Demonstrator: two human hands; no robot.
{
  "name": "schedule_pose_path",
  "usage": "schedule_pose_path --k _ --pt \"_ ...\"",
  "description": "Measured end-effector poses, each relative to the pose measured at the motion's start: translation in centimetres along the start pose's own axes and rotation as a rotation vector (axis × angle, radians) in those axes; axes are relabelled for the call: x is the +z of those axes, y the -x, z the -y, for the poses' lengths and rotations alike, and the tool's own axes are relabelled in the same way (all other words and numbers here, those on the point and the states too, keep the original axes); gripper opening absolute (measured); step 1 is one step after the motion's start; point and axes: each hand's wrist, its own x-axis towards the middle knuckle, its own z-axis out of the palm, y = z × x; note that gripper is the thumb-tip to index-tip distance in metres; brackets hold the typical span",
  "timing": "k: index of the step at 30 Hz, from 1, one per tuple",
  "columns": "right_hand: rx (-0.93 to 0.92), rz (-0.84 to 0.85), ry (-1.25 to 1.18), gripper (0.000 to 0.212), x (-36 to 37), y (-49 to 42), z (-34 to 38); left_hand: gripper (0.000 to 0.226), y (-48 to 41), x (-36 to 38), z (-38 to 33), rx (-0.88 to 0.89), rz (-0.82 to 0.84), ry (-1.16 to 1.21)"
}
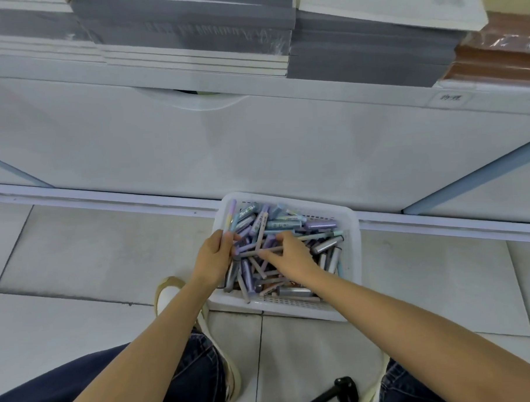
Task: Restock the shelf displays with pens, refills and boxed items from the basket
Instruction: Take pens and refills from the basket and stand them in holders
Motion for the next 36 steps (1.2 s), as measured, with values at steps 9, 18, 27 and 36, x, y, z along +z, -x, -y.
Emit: schedule_pose_path --k 9,18,27,36 --pt "0.014 0.048 -0.092 0.013 -0.4 -1.1 -0.6 0.030 0.2 -0.9 1.4 -0.064 0.002 -0.010" --pt "-0.281 0.299 0.546 0.030 -4.2 -0.4 -2.0 0.036 0.3 -0.1 1.1 -0.059 0.013 -0.011" --pt "-0.368 0.295 0.878 0.055 -0.3 1.0 -2.3 0.034 0.7 0.3 1.1 -0.042 0.032 -0.038" --pt "-0.269 0.490 0.683 0.022 -2.8 -0.2 -1.2 0.034 0.5 0.6 1.0 -0.047 0.057 -0.060"
